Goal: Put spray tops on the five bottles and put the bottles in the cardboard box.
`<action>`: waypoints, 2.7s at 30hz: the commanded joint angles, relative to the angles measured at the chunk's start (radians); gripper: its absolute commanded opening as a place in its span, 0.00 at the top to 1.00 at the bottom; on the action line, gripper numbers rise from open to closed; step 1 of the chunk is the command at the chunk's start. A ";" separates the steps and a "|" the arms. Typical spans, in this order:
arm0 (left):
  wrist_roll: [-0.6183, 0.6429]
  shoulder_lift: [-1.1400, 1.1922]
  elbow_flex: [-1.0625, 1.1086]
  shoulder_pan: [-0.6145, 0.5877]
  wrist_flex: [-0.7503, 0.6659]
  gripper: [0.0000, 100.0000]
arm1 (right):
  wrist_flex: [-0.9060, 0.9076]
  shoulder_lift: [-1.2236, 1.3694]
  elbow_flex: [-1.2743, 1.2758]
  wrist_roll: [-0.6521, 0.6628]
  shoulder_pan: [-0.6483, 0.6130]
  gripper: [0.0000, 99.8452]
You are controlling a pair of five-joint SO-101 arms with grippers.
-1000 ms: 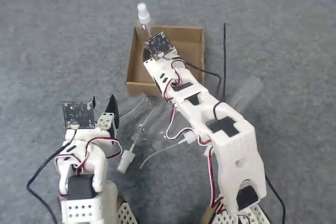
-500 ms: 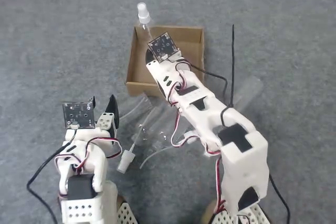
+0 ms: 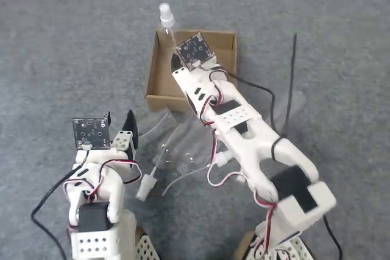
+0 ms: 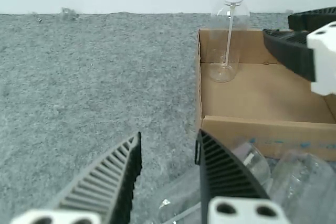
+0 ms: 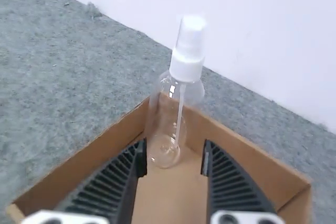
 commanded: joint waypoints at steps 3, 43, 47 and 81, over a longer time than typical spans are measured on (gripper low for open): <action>-0.011 -0.015 -0.005 -0.008 -0.034 0.84 | 0.162 -0.189 -0.012 0.003 -0.008 0.88; -0.064 -0.015 0.005 -0.066 -0.061 0.84 | 1.471 -0.228 -0.557 0.333 -0.021 0.88; -0.063 -0.015 0.012 -0.120 -0.107 0.84 | 1.560 -0.265 -0.552 0.388 -0.041 0.88; -0.063 -0.015 0.012 -0.129 -0.106 0.84 | 1.744 -0.384 -0.282 1.183 0.326 0.70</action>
